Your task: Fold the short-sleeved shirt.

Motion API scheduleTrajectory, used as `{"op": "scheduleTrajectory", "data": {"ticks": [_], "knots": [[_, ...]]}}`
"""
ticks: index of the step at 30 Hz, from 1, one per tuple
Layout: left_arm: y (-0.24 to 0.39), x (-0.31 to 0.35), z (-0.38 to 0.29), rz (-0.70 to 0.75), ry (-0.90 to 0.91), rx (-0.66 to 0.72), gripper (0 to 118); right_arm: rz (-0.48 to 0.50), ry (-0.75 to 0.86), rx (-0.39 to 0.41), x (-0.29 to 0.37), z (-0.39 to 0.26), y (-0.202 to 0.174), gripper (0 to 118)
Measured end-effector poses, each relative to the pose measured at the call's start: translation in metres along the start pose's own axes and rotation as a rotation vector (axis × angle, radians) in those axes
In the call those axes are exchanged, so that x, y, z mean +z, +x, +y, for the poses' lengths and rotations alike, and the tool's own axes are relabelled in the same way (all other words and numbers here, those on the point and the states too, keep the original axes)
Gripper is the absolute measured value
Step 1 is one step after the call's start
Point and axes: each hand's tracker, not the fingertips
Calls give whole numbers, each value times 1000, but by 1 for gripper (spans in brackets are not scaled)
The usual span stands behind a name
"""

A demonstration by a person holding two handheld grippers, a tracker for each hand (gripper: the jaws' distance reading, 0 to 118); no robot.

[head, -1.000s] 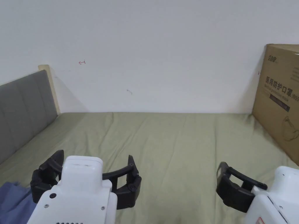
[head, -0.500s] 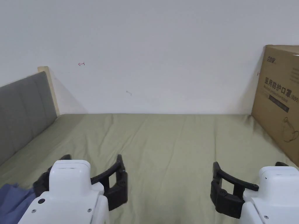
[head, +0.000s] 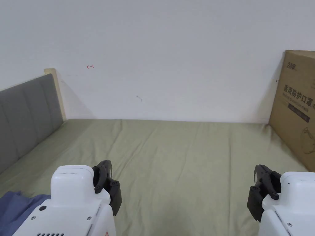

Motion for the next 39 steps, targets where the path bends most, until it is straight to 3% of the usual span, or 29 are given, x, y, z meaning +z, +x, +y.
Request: {"op": "scheduleTrajectory", "data": {"ticks": [6,17,20,26,32,34,35,37,38,39], "knots": [[-10,2,4,49,3,-20,0,58,0,2,-5,9,-13,0],[-93,48,18,388,15,-35,0,439,-54,22,-31,7,-118,0],[-112,58,15,440,-4,-31,0,503,-78,43,-37,2,-145,0],[-141,40,-10,483,-101,14,0,551,-130,75,-46,-14,-169,0],[-181,-42,-85,403,-411,83,0,533,-218,88,-68,-34,-171,0],[-193,-67,-121,395,-422,139,0,522,-246,90,-75,-40,-171,0],[-196,-77,-134,413,-443,165,9,515,-259,90,-79,-43,-170,0],[-203,-99,-157,403,-554,197,70,501,-284,90,-86,-50,-169,0],[-206,-112,-167,376,-606,212,91,497,-296,90,-89,-53,-168,0],[-207,-122,-178,351,-635,207,101,491,-309,92,-93,-56,-168,0]]}}
